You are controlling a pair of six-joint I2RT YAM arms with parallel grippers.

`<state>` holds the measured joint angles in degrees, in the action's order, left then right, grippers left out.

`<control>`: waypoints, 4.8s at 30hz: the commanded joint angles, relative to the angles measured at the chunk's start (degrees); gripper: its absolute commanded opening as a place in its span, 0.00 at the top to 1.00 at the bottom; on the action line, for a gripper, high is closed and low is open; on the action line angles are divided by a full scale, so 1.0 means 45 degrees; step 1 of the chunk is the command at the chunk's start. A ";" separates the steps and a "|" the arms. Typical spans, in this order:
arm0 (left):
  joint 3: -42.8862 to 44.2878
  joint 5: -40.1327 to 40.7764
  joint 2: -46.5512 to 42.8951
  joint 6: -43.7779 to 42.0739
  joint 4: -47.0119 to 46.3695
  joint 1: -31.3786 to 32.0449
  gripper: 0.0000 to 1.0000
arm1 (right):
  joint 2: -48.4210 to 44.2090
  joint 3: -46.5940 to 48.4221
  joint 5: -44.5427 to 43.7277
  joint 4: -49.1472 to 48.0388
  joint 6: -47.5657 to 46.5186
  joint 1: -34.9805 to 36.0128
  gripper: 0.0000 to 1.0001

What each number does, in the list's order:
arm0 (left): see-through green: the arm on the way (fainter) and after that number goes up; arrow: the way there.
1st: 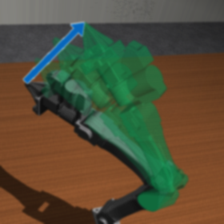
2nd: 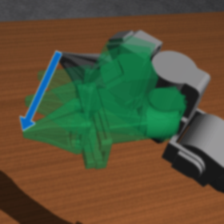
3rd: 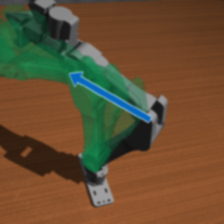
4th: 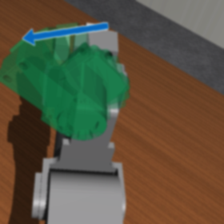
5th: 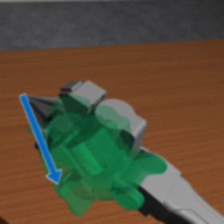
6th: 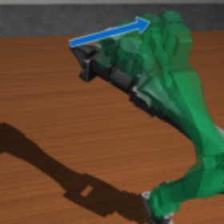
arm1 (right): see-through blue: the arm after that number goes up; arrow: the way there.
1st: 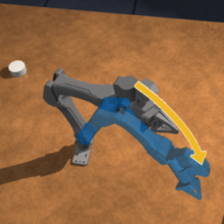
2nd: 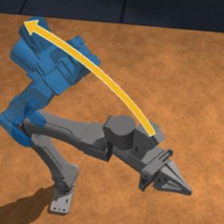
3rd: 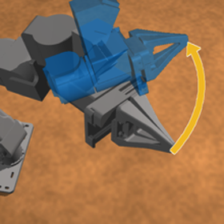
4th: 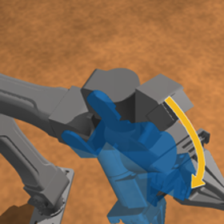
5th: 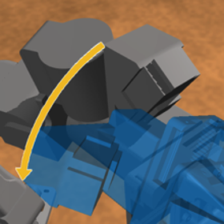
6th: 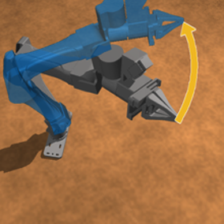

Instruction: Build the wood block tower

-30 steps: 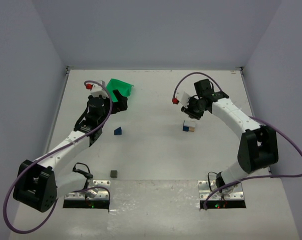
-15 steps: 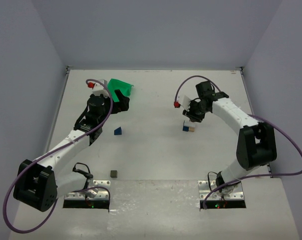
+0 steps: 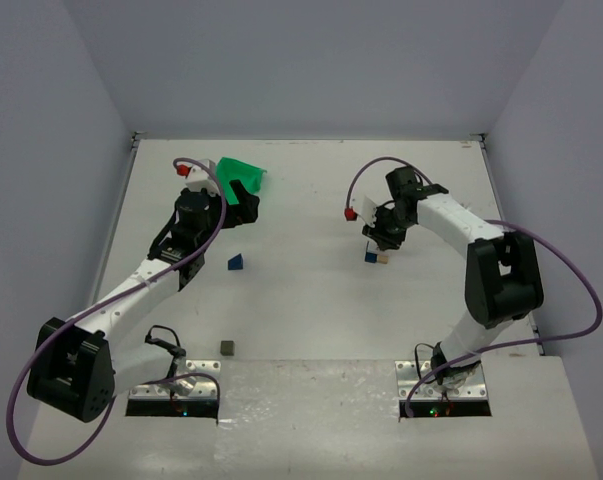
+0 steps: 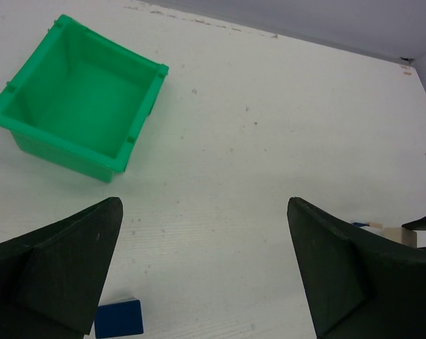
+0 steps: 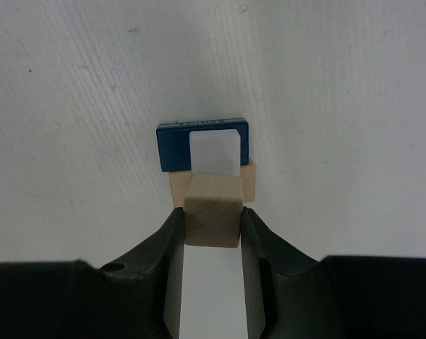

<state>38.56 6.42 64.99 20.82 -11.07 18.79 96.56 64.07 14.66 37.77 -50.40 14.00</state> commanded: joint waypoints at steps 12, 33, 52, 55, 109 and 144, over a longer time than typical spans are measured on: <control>0.0591 -0.0150 0.0108 -0.0336 -0.0314 0.0122 0.00 | 0.0275 0.0351 0.0272 -0.0671 -0.0232 0.0033 0.82; 0.0654 -0.0355 0.0269 -0.0388 -0.0270 0.0122 0.00 | 0.0160 0.0089 0.0029 -0.0740 -0.0504 0.0029 0.79; 0.0728 -0.0474 0.0362 -0.0447 -0.0235 0.0122 0.00 | 0.0203 0.0058 0.0259 -0.0371 -0.0773 0.0034 0.75; 0.0746 -0.0506 0.0398 -0.0466 -0.0235 0.0122 0.00 | 0.0203 0.0078 0.0295 -0.0254 -0.0809 0.0034 0.74; 0.0884 -0.0865 0.0557 -0.0681 -0.0157 0.0259 0.00 | 0.0431 -0.0112 -0.0516 -0.1240 -0.0263 0.0073 0.41; 0.0964 -0.0971 0.0675 -0.0641 -0.0044 0.0310 0.00 | -0.0451 0.0339 -0.0353 -0.1401 0.0245 0.0158 0.01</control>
<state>40.21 2.04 68.26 18.24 -10.04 19.49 97.88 62.47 12.21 33.07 -50.98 14.39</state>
